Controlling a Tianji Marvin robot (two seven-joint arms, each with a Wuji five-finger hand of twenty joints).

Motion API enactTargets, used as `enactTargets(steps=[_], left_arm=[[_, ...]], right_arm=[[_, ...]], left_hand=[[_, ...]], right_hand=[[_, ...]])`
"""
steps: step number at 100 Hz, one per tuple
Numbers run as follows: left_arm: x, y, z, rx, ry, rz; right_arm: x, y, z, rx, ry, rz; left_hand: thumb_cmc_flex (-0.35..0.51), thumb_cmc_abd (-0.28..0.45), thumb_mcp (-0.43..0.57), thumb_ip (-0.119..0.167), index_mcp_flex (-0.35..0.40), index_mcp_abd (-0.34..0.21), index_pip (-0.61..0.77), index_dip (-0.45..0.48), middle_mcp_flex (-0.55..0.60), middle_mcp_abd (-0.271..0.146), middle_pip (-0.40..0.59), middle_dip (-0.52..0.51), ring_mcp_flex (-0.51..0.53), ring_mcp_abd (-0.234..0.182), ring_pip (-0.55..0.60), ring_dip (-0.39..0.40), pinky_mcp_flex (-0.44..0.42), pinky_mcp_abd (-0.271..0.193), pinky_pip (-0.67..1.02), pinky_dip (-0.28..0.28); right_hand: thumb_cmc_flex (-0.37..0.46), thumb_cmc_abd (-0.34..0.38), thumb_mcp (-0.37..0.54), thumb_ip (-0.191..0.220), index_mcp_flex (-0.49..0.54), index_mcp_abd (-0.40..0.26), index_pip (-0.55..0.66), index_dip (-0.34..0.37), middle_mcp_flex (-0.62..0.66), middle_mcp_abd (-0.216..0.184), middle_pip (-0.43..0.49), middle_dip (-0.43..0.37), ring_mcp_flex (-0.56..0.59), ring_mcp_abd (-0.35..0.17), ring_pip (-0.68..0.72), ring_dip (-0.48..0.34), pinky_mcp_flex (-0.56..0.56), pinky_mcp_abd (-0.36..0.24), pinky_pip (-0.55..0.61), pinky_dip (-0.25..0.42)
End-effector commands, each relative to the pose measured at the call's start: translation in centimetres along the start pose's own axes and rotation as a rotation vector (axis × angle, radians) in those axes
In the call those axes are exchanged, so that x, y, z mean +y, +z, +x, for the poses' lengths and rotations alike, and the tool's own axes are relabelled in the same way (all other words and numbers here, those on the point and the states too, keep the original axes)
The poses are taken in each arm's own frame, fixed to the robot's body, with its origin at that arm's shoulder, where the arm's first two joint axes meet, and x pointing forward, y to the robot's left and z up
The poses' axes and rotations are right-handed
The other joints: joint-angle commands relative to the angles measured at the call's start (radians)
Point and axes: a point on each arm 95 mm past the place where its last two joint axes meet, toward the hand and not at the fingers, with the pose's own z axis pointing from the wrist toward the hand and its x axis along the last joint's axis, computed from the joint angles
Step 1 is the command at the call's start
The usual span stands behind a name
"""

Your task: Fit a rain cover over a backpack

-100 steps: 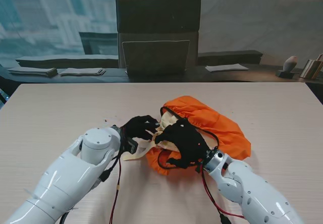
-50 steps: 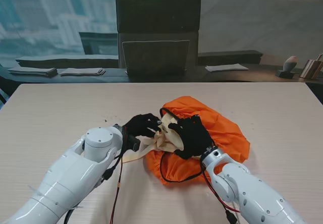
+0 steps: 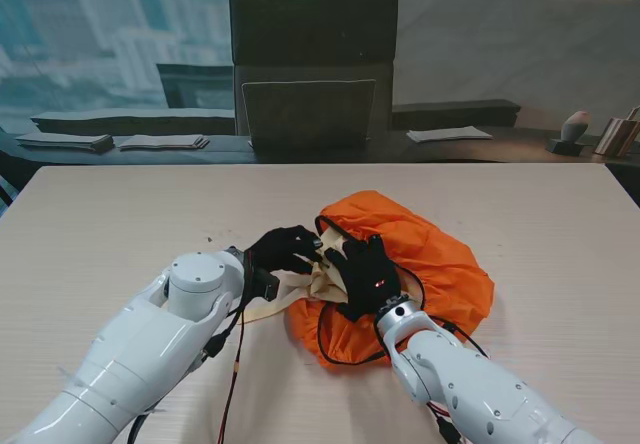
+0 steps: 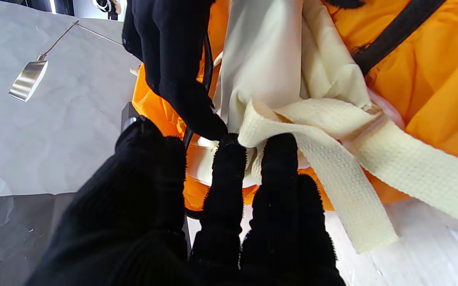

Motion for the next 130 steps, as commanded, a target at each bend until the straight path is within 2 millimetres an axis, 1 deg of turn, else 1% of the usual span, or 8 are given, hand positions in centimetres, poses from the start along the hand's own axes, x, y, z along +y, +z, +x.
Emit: enactTargets(steps=[1, 19, 25, 42, 76, 90, 104, 130], left_arm=[[0.6, 0.0, 0.4, 0.016, -0.007, -0.031], [0.6, -0.5, 0.6, 0.042, 0.026, -0.039], [0.5, -0.9, 0.8, 0.065, 0.068, -0.031], [0.0, -2.6, 1.5, 0.199, 0.435, 0.021], [1.4, -4.8, 2.1, 0.439, 1.411, -0.120], [0.8, -4.2, 1.8, 0.407, 1.581, -0.086], [-1.4, -4.2, 1.2, 0.286, 1.574, 0.000], [-4.4, -4.6, 0.3, 0.202, 1.642, 0.088]], right_arm=[[-0.4, 0.5, 0.3, -0.013, 0.017, 0.024], [-1.3, 1.4, 0.2, -0.041, 0.013, -0.014], [-1.5, 1.7, 0.0, -0.043, 0.017, -0.041], [-0.8, 2.2, -0.7, -0.053, 0.094, -0.119], [1.9, 1.5, -1.9, -0.248, 0.474, -0.298], [2.8, 0.9, -2.3, -0.219, 0.537, -0.337], [3.4, 0.2, -2.9, -0.186, 0.590, -0.356], [3.6, -0.5, -3.5, -0.090, 0.646, -0.347]], left_hand=[[0.015, -0.008, 0.014, -0.003, 0.007, -0.007, 0.011, -0.005, 0.014, -0.034, 0.001, -0.012, 0.005, -0.027, -0.010, -0.009, 0.005, -0.077, 0.044, 0.015], [0.025, -0.003, 0.005, -0.002, 0.004, -0.022, 0.009, 0.000, 0.005, -0.024, 0.001, -0.011, -0.011, -0.013, -0.003, -0.009, -0.005, -0.027, 0.050, 0.019], [0.035, 0.007, -0.017, 0.003, 0.022, -0.075, 0.002, 0.009, -0.009, -0.025, -0.001, -0.007, -0.044, 0.007, 0.015, 0.013, -0.022, 0.038, 0.057, 0.027], [0.070, 0.019, -0.032, 0.011, 0.047, -0.250, -0.071, 0.003, -0.262, -0.086, -0.023, 0.019, -0.311, -0.033, 0.008, 0.097, -0.120, 0.076, 0.017, 0.013], [-0.034, -0.063, 0.367, -0.071, 0.054, -0.389, -0.127, -0.124, -0.237, -0.274, 0.064, 0.622, -0.349, -0.186, 0.329, 0.480, -0.157, -0.030, 0.045, 0.041], [-0.087, -0.058, 0.325, -0.066, -0.034, -0.344, -0.060, -0.050, -0.252, -0.289, 0.078, 0.604, -0.318, -0.206, 0.320, 0.482, -0.125, -0.034, 0.070, 0.042], [-0.154, -0.017, 0.247, -0.022, -0.278, -0.259, 0.020, 0.172, -0.338, -0.262, 0.154, 0.340, -0.346, -0.178, 0.304, 0.469, -0.135, -0.019, 0.073, 0.036], [-0.142, 0.011, 0.259, -0.019, -0.299, -0.334, -0.144, 0.034, -0.212, -0.260, 0.120, 0.499, -0.215, -0.170, 0.357, 0.480, -0.041, -0.008, 0.162, 0.081]], right_hand=[[0.073, -0.045, 0.043, 0.007, -0.036, -0.025, 0.029, -0.010, 0.044, 0.046, -0.018, -0.011, 0.092, 0.041, -0.052, -0.033, 0.063, 0.041, 0.028, -0.019], [0.380, -0.029, 0.167, 0.062, 0.152, -0.163, 0.211, 0.082, 0.385, -0.060, 0.146, 0.060, 0.443, -0.009, 0.177, 0.050, 0.361, 0.049, 0.191, 0.066], [0.501, -0.093, 0.190, -0.107, 0.359, -0.220, 0.262, 0.152, 0.547, -0.085, 0.209, 0.003, 0.584, 0.000, 0.316, -0.008, 0.485, 0.078, 0.249, 0.097], [0.551, -0.089, 0.204, -0.108, 0.817, -0.358, 0.413, 0.037, 0.777, -0.054, 0.176, 0.077, 0.768, 0.036, 0.430, -0.040, 0.636, 0.160, 0.305, 0.096], [0.544, -0.015, 0.232, -0.090, 0.834, -0.329, 0.370, 0.174, 0.776, -0.006, 0.179, 0.161, 0.764, 0.049, 0.477, 0.042, 0.603, 0.178, 0.296, 0.095], [0.559, -0.017, 0.227, -0.084, 0.839, -0.313, 0.361, 0.207, 0.767, 0.009, 0.176, 0.182, 0.747, 0.067, 0.492, 0.053, 0.571, 0.182, 0.286, 0.107], [0.564, -0.018, 0.226, -0.083, 0.841, -0.313, 0.356, 0.245, 0.757, 0.008, 0.180, 0.198, 0.730, 0.072, 0.509, 0.061, 0.546, 0.175, 0.276, 0.117], [0.564, -0.018, 0.226, -0.083, 0.850, -0.316, 0.344, 0.275, 0.755, 0.000, 0.178, 0.209, 0.725, 0.065, 0.509, 0.061, 0.544, 0.167, 0.270, 0.128]])
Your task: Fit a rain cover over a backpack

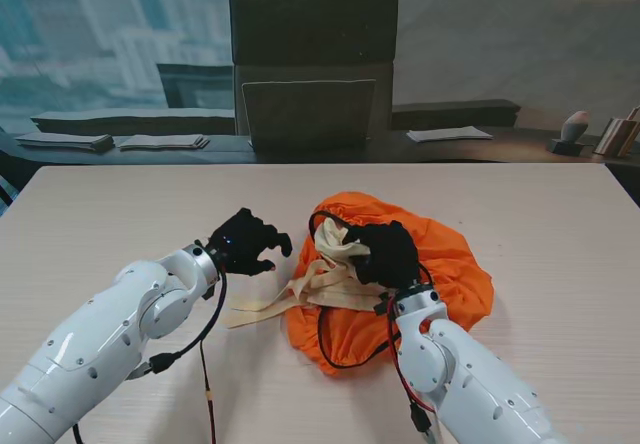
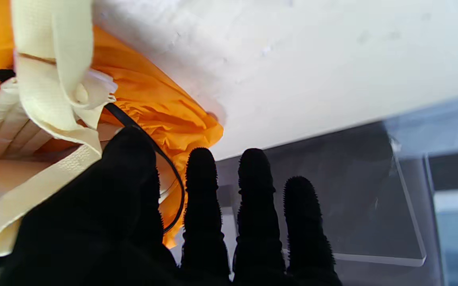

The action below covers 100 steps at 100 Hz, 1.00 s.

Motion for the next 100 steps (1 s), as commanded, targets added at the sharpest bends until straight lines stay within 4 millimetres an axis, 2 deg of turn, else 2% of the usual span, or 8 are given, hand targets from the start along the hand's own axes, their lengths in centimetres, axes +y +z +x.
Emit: enactTargets(steps=[1, 16, 29, 35, 41, 58, 75, 100], left_arm=[[1.0, -0.2, -0.5, -0.003, -0.052, -0.072], [2.1, 1.4, -0.5, 0.095, -0.086, -0.071], [2.1, 3.5, -0.4, 0.168, -0.061, -0.072], [2.0, 4.4, -0.3, 0.187, -0.067, -0.068], [1.9, 4.9, -0.3, 0.198, -0.062, -0.062], [1.4, 5.7, 0.1, 0.246, -0.096, -0.019], [1.0, 6.4, -0.2, 0.202, -0.033, -0.072], [1.2, 8.1, -0.5, 0.164, 0.028, -0.177]], right_arm=[[0.2, -0.2, 0.1, 0.000, 0.021, 0.020], [0.7, -0.3, 0.4, 0.034, 0.043, 0.024], [0.9, -0.4, 0.5, 0.043, 0.060, 0.022], [0.9, -0.4, 0.4, 0.046, 0.062, 0.020], [0.9, -0.3, 0.3, 0.047, 0.066, 0.019], [0.7, -0.3, 0.2, 0.035, 0.073, 0.020], [0.8, -0.4, 0.4, 0.047, 0.081, 0.021], [0.8, -0.5, 0.6, 0.052, 0.089, 0.019]], left_hand=[[0.044, 0.017, -0.003, 0.011, -0.022, -0.051, -0.078, -0.065, 0.017, 0.005, -0.019, 0.024, 0.022, 0.013, 0.028, 0.013, 0.006, 0.010, 0.061, 0.031], [0.116, 0.000, -0.036, -0.005, -0.017, -0.053, -0.234, -0.254, 0.064, 0.004, -0.057, 0.060, 0.076, 0.008, 0.046, 0.008, 0.045, 0.007, 0.099, 0.050], [0.135, 0.002, -0.054, -0.005, -0.090, -0.045, -0.293, -0.313, 0.067, -0.005, -0.070, 0.077, 0.106, -0.002, 0.063, 0.006, 0.067, -0.001, 0.119, 0.058], [0.117, 0.012, -0.061, -0.001, -0.139, -0.040, -0.327, -0.341, 0.046, -0.005, -0.060, 0.075, 0.113, -0.001, 0.070, 0.003, 0.072, -0.004, 0.128, 0.063], [0.095, 0.008, -0.046, 0.005, -0.143, -0.044, -0.398, -0.397, 0.035, -0.003, -0.033, 0.044, 0.130, -0.001, 0.076, -0.007, 0.086, -0.005, 0.137, 0.067], [0.071, 0.003, -0.032, 0.007, -0.141, -0.040, -0.338, -0.377, 0.026, -0.013, -0.004, 0.029, 0.146, -0.003, 0.091, -0.016, 0.099, -0.002, 0.148, 0.072], [0.055, -0.002, -0.030, 0.013, -0.146, -0.043, -0.373, -0.398, 0.030, -0.006, 0.007, 0.022, 0.154, 0.012, 0.086, -0.023, 0.100, 0.009, 0.146, 0.071], [0.014, -0.030, 0.006, 0.019, -0.141, -0.040, -0.341, -0.385, 0.064, -0.020, 0.024, 0.023, 0.182, -0.002, 0.088, -0.024, 0.083, 0.002, 0.100, 0.050]], right_hand=[[0.056, 0.048, 0.089, 0.028, 0.094, -0.046, 0.065, 0.062, -0.002, 0.026, 0.002, 0.013, 0.008, -0.004, 0.026, 0.011, -0.008, -0.007, -0.002, 0.019], [0.049, 0.050, 0.089, 0.027, 0.092, -0.054, 0.060, 0.069, -0.002, 0.018, 0.000, 0.016, 0.010, -0.012, 0.026, 0.013, -0.008, -0.009, -0.004, 0.022], [0.051, 0.049, 0.090, 0.026, 0.092, -0.056, 0.058, 0.075, -0.001, 0.019, -0.002, 0.019, 0.009, -0.010, 0.023, 0.015, -0.007, -0.009, -0.005, 0.025], [0.049, 0.049, 0.089, 0.026, 0.092, -0.057, 0.057, 0.077, 0.000, 0.018, -0.002, 0.021, 0.010, -0.012, 0.023, 0.017, -0.007, -0.009, -0.006, 0.026], [0.052, 0.049, 0.090, 0.027, 0.093, -0.055, 0.057, 0.080, 0.000, 0.020, -0.003, 0.022, 0.012, -0.012, 0.023, 0.018, -0.007, -0.009, -0.006, 0.027], [0.052, 0.049, 0.090, 0.027, 0.094, -0.052, 0.056, 0.082, 0.002, 0.023, -0.005, 0.025, 0.009, -0.009, 0.022, 0.021, -0.007, -0.010, -0.007, 0.029], [0.049, 0.050, 0.089, 0.026, 0.093, -0.054, 0.055, 0.083, 0.003, 0.022, -0.007, 0.028, 0.012, -0.011, 0.022, 0.024, -0.007, -0.010, -0.008, 0.031], [0.048, 0.050, 0.090, 0.026, 0.093, -0.057, 0.054, 0.086, 0.005, 0.020, -0.009, 0.031, 0.014, -0.012, 0.020, 0.027, -0.007, -0.010, -0.009, 0.033]])
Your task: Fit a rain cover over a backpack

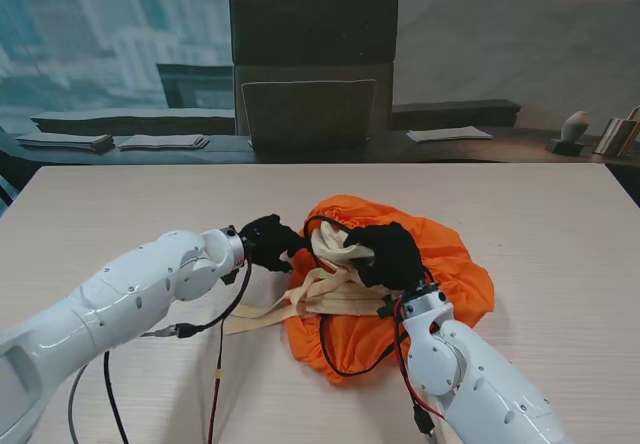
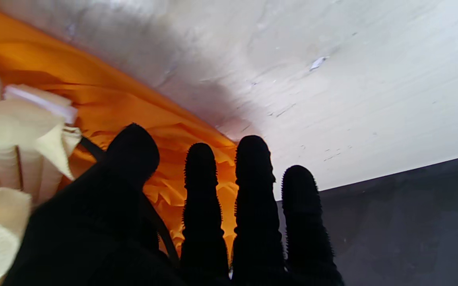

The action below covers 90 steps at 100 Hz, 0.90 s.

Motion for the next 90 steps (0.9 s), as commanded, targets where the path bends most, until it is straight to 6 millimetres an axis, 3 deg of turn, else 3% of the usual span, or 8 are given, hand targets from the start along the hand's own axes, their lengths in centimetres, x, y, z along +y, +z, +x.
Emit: enactTargets(steps=[1, 15, 25, 30, 39, 58, 80, 90], left_arm=[[-0.8, 0.8, 0.1, 0.000, 0.007, -0.017], [-0.3, 1.4, 0.5, 0.002, 0.045, -0.092], [0.4, 1.4, 0.7, -0.014, 0.080, -0.151], [0.7, 1.3, 0.8, -0.029, 0.094, -0.167], [1.2, 0.7, 0.9, -0.031, 0.100, -0.187], [2.2, -2.1, 1.8, -0.007, 0.107, -0.179], [3.3, -5.4, 2.7, 0.013, 0.098, -0.156], [3.9, -6.5, 3.2, 0.053, 0.028, -0.150]], right_arm=[[-0.1, 0.0, 0.5, 0.008, 0.013, 0.009], [-0.1, 0.2, 0.2, 0.014, 0.002, -0.007], [-0.2, 0.3, 0.1, 0.003, 0.003, -0.018], [-0.1, 0.4, 0.0, -0.001, -0.001, -0.028], [0.0, 0.7, -0.2, 0.019, -0.039, -0.053], [0.7, 2.3, -0.3, 0.025, -0.088, -0.158], [1.5, 4.1, 0.0, -0.027, -0.053, -0.270], [1.7, 4.8, -0.1, -0.043, -0.061, -0.331]], left_hand=[[-0.017, -0.031, 0.041, 0.017, -0.033, -0.012, 0.052, 0.018, 0.017, -0.017, 0.022, -0.002, 0.031, 0.008, 0.026, -0.006, -0.019, 0.007, 0.005, -0.001], [-0.066, -0.013, 0.042, 0.022, 0.002, -0.006, 0.232, 0.109, -0.002, -0.037, 0.029, -0.018, 0.027, -0.013, 0.011, -0.011, -0.050, -0.001, -0.029, -0.017], [-0.118, 0.002, 0.042, 0.040, 0.154, 0.054, 0.312, 0.222, -0.019, -0.046, 0.061, -0.090, 0.023, -0.024, -0.009, -0.012, -0.074, -0.007, -0.063, -0.035], [-0.126, -0.019, 0.014, 0.025, 0.210, 0.079, 0.354, 0.276, -0.026, -0.048, 0.082, -0.170, 0.025, -0.028, -0.014, -0.014, -0.080, -0.007, -0.069, -0.038], [-0.037, -0.050, -0.140, 0.027, 0.288, 0.004, 0.471, 0.366, 0.007, -0.040, 0.083, -0.184, 0.032, -0.021, -0.033, -0.025, -0.098, 0.003, -0.088, -0.047], [-0.050, -0.022, -0.228, 0.038, 0.399, -0.086, 0.546, 0.522, 0.022, -0.044, 0.057, -0.199, 0.013, -0.018, -0.080, -0.040, -0.140, 0.014, -0.126, -0.065], [-0.103, -0.018, -0.273, 0.047, 0.567, -0.076, 0.593, 0.637, 0.105, -0.066, 0.059, -0.216, 0.073, -0.012, -0.094, -0.055, -0.120, 0.010, -0.123, -0.066], [-0.107, -0.039, -0.210, 0.024, 0.593, -0.066, 0.589, 0.645, 0.102, -0.051, 0.048, -0.236, 0.066, -0.006, -0.113, -0.067, -0.126, 0.016, -0.139, -0.073]], right_hand=[[0.049, 0.049, 0.091, 0.026, 0.093, -0.057, 0.057, 0.050, 0.004, 0.021, -0.010, 0.017, 0.013, -0.012, 0.020, 0.015, -0.006, -0.010, 0.002, 0.017], [0.047, 0.050, 0.091, 0.025, 0.092, -0.060, 0.056, 0.051, 0.004, 0.019, -0.010, 0.019, 0.014, -0.016, 0.019, 0.016, -0.002, -0.010, 0.003, 0.019], [0.047, 0.049, 0.090, 0.025, 0.091, -0.060, 0.056, 0.052, 0.003, 0.027, -0.008, 0.022, 0.013, -0.012, 0.025, 0.021, -0.002, -0.010, 0.002, 0.020], [0.047, 0.050, 0.091, 0.025, 0.088, -0.059, 0.057, 0.053, 0.000, 0.032, -0.005, 0.027, 0.010, -0.012, 0.032, 0.025, -0.003, -0.010, 0.002, 0.020], [0.044, 0.051, 0.090, 0.025, 0.082, -0.062, 0.060, 0.062, -0.007, 0.034, 0.003, 0.035, 0.002, -0.014, 0.046, 0.032, -0.011, -0.010, 0.002, 0.026], [0.041, 0.051, 0.090, 0.024, 0.058, -0.053, 0.075, 0.091, -0.032, 0.074, 0.055, 0.035, -0.005, -0.001, 0.132, 0.072, -0.013, 0.002, 0.048, 0.065], [0.044, 0.055, 0.091, 0.024, 0.027, -0.044, 0.109, 0.092, -0.054, 0.114, 0.112, 0.028, 0.004, 0.007, 0.198, 0.137, 0.009, 0.020, 0.084, 0.108], [0.056, 0.059, 0.087, 0.026, 0.012, -0.033, 0.135, 0.076, -0.081, 0.133, 0.150, 0.009, -0.013, 0.014, 0.228, 0.150, -0.001, 0.029, 0.099, 0.121]])
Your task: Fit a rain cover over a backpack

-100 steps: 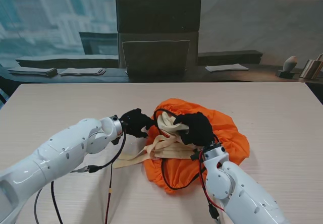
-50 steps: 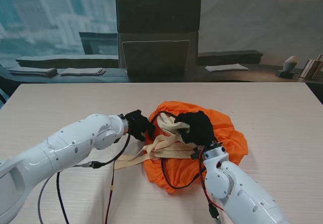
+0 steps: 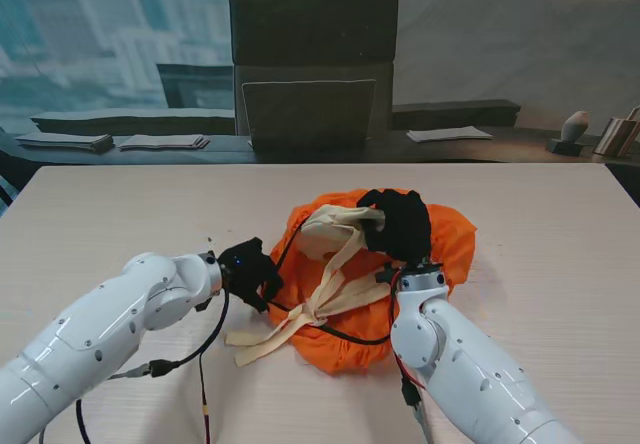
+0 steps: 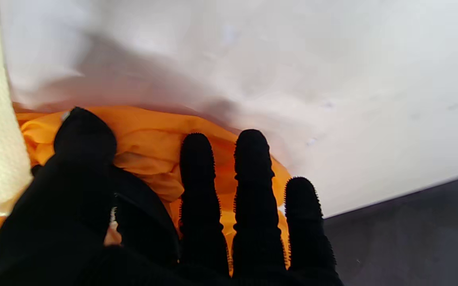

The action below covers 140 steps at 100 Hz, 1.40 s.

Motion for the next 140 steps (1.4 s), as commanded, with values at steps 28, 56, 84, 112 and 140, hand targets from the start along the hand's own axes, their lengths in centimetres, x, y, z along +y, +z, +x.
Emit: enactTargets(steps=[28, 56, 84, 112, 140], left_arm=[[-0.1, -3.3, 3.4, 0.026, -0.106, 0.171], [-3.2, -5.3, 3.6, -0.074, -0.065, 0.440], [-5.3, -4.2, 3.5, -0.056, -0.285, 0.586], [-5.5, -3.5, 4.1, -0.036, -0.657, 0.723], [-5.3, -6.5, 3.8, -0.120, -0.720, 0.833]], right_arm=[[-1.9, 1.2, -0.2, 0.038, -0.111, -0.002], [-3.1, -1.9, 0.2, 0.144, -0.128, 0.244], [-3.4, -4.1, 1.6, 0.145, -0.075, 0.375], [-4.5, -5.5, 1.3, 0.098, -0.091, 0.538], [-4.4, -5.7, 0.5, 0.054, -0.140, 0.683]], left_hand=[[-0.005, 0.045, 0.027, -0.011, 0.047, -0.025, 0.049, 0.056, -0.110, 0.007, -0.064, -0.060, -0.093, -0.002, -0.078, -0.032, -0.041, 0.034, -0.090, -0.036], [-0.016, 0.089, -0.018, -0.019, 0.030, -0.075, 0.001, 0.106, -0.407, 0.055, -0.222, -0.220, -0.436, -0.004, -0.257, -0.170, -0.131, 0.000, -0.114, -0.056], [-0.010, 0.063, -0.020, -0.021, 0.039, -0.116, -0.025, 0.117, -0.440, 0.126, -0.311, -0.441, -0.538, 0.034, -0.468, -0.393, -0.158, 0.060, -0.310, -0.157], [-0.005, 0.049, 0.065, -0.026, 0.036, -0.044, -0.011, 0.161, -0.182, 0.122, -0.286, -0.421, -0.318, 0.065, -0.435, -0.381, -0.113, 0.116, -0.321, -0.159], [-0.018, 0.059, 0.106, -0.032, 0.035, -0.007, -0.006, 0.169, -0.176, 0.096, -0.272, -0.372, -0.301, 0.047, -0.406, -0.333, -0.124, 0.102, -0.302, -0.147]], right_hand=[[0.068, 0.045, 0.087, 0.032, 0.032, -0.009, 0.182, -0.080, -0.033, 0.127, 0.100, -0.092, -0.004, 0.014, 0.171, 0.038, -0.018, -0.002, 0.088, 0.033], [0.063, 0.047, 0.087, 0.031, 0.081, -0.015, 0.141, -0.106, 0.025, 0.087, 0.041, -0.095, 0.027, -0.003, 0.125, 0.031, 0.010, -0.020, 0.071, 0.030], [0.062, 0.016, 0.092, 0.022, 0.100, -0.021, 0.116, -0.141, 0.072, 0.043, -0.035, -0.086, 0.050, -0.015, 0.035, 0.037, 0.038, -0.031, 0.019, 0.017], [0.066, -0.038, 0.089, 0.005, 0.110, -0.015, 0.108, -0.200, 0.107, 0.028, -0.087, -0.091, 0.071, -0.009, -0.028, 0.012, 0.052, -0.033, 0.002, 0.011], [0.062, -0.015, 0.048, 0.011, 0.092, -0.011, 0.104, -0.230, 0.109, 0.012, -0.117, -0.097, 0.069, -0.017, -0.067, 0.002, 0.049, -0.035, -0.022, 0.002]])
